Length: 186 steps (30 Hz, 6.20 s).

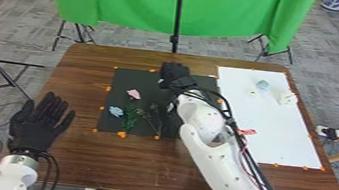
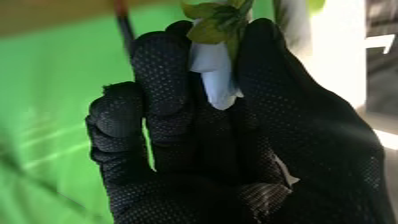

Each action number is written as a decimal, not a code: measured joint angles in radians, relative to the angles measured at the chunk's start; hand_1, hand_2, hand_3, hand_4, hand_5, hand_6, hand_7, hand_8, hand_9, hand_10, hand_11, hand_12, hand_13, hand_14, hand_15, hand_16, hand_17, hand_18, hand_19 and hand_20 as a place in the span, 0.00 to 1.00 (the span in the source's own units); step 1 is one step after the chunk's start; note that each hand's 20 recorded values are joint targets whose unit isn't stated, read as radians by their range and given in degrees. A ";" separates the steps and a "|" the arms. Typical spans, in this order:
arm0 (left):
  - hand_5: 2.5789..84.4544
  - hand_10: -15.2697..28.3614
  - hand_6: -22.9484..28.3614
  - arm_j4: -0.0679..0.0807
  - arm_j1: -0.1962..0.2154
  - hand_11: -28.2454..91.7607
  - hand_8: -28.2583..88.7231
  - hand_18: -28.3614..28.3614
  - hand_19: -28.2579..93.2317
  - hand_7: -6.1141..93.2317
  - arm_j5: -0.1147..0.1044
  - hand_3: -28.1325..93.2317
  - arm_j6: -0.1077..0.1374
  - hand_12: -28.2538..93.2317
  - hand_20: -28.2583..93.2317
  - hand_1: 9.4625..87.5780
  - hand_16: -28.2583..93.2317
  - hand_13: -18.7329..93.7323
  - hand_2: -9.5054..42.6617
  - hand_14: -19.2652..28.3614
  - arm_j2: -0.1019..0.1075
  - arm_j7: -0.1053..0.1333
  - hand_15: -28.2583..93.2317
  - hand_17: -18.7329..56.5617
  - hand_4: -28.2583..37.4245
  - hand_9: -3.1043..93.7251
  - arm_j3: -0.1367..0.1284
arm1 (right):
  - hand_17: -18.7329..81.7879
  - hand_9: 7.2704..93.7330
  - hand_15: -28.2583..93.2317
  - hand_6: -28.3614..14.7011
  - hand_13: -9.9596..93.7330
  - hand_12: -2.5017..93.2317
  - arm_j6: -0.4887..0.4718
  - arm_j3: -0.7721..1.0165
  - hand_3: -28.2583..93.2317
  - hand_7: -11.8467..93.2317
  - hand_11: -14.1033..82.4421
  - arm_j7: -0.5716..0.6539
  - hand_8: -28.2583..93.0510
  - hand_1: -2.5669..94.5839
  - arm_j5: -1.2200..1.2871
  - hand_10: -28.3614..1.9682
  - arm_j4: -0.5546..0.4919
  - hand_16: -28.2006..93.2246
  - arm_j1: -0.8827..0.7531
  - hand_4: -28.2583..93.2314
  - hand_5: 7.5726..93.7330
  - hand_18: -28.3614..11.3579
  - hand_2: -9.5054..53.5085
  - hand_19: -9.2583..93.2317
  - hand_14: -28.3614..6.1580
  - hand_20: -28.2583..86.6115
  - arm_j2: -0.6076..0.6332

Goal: Arrange flowers

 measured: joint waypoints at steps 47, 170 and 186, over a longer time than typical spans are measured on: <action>0.57 0.69 0.61 0.006 -0.040 0.51 0.13 0.78 0.60 0.30 -0.094 0.86 0.064 0.33 0.36 0.28 0.15 0.45 0.49 0.75 0.022 -0.015 0.68 0.18 0.00 0.47 -0.028 | 0.51 0.68 0.71 0.57 0.71 0.21 -0.068 -0.120 0.90 0.27 0.36 0.147 0.12 0.49 -0.045 0.39 -0.088 0.44 -0.086 0.00 0.59 0.04 0.00 0.93 0.44 0.60 -0.025; 0.52 0.68 0.60 0.069 -0.069 0.44 0.15 0.78 0.55 0.24 -0.016 0.85 -0.205 0.34 0.36 0.24 0.18 0.43 0.44 0.74 -0.025 -0.090 0.61 0.17 0.00 0.43 0.014 | 0.50 0.77 0.61 0.62 0.72 0.28 -0.130 -0.101 0.81 0.38 0.29 -0.019 0.20 0.59 -0.085 0.54 -0.264 0.54 -0.129 0.00 0.71 0.11 0.00 0.92 0.57 0.63 0.233; 0.53 0.69 0.61 0.064 -0.072 0.45 0.15 0.78 0.56 0.25 -0.028 0.85 -0.179 0.34 0.36 0.24 0.18 0.43 0.44 0.75 -0.025 -0.088 0.62 0.17 0.00 0.43 0.009 | 0.49 0.64 0.67 0.59 0.69 0.19 -0.143 -0.076 0.90 0.31 0.31 -0.008 0.12 0.48 -0.059 0.43 -0.267 0.43 -0.130 0.00 0.60 0.09 0.00 0.93 0.46 0.63 0.210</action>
